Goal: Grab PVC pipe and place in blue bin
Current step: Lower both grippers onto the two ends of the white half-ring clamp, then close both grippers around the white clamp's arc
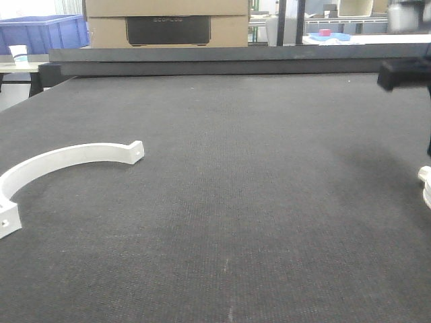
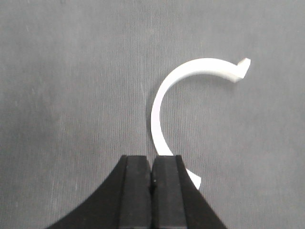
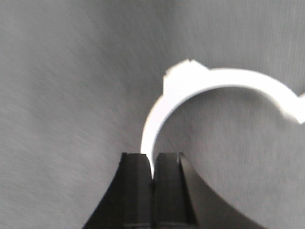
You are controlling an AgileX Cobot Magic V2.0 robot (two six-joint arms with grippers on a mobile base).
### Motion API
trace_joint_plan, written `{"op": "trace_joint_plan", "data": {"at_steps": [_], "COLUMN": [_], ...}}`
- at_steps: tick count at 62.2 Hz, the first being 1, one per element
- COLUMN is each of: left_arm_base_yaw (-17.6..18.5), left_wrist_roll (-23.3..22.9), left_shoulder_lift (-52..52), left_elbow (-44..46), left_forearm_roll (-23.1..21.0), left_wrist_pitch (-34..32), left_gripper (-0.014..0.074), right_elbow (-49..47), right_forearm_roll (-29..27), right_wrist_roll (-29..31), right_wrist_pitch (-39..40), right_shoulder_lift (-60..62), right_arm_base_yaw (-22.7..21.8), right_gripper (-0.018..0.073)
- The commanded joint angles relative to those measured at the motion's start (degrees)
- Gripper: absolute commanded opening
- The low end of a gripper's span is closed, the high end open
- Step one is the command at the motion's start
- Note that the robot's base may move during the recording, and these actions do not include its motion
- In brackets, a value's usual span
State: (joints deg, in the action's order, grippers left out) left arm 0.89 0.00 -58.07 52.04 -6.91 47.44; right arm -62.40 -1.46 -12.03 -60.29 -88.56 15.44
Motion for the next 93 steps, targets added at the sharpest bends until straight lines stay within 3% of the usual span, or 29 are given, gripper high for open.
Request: {"op": "trace_joint_plan", "data": {"at_steps": [1,18,32,37,57,64,71,83,93], "left_arm_base_yaw": [-0.1,-0.1,-0.1,-0.1,-0.1,-0.1,-0.1,-0.1,-0.1], "left_wrist_roll": [0.0,0.0,0.0,0.0,0.0,0.0,0.0,0.0,-0.4], "left_shoulder_lift": [0.0,0.0,0.0,0.0,0.0,0.0,0.0,0.0,-0.9], "left_elbow": [-0.1,-0.1,-0.1,-0.1,-0.1,-0.1,-0.1,-0.1,3.2], "left_forearm_roll": [-0.5,-0.5,-0.5,-0.5,-0.5,-0.5,-0.5,-3.4,-7.7], "left_wrist_pitch": [-2.3,-2.3,-2.3,-2.4,-3.5,-3.5,-3.8,-4.4,-0.8], "left_gripper": [-0.0111,-0.0111,-0.0111,-0.0111,-0.0111,-0.0111,-0.0111,-0.0111,-0.0111], "right_elbow": [-0.4,-0.4,-0.4,-0.4,-0.4,-0.4,-0.4,-0.4,-0.4], "right_forearm_roll": [0.3,0.0,-0.5,-0.8,-2.1,-2.1,-2.1,-2.1,-0.9], "right_wrist_roll": [-0.5,-0.5,-0.5,-0.5,-0.5,-0.5,-0.5,-0.5,-0.2], "right_wrist_pitch": [-0.7,2.7,2.8,2.8,4.7,5.1,5.1,2.8,1.4], "right_shoulder_lift": [-0.9,-2.2,-5.7,-7.4,-10.3,-10.3,-10.3,-9.4,-5.7], "right_arm_base_yaw": [0.1,0.1,0.1,0.1,0.1,0.1,0.1,0.1,0.1], "right_gripper": [-0.0151,-0.0140,0.0185,0.0219,0.0183,0.0044,-0.0168,-0.0167,-0.0167]}}
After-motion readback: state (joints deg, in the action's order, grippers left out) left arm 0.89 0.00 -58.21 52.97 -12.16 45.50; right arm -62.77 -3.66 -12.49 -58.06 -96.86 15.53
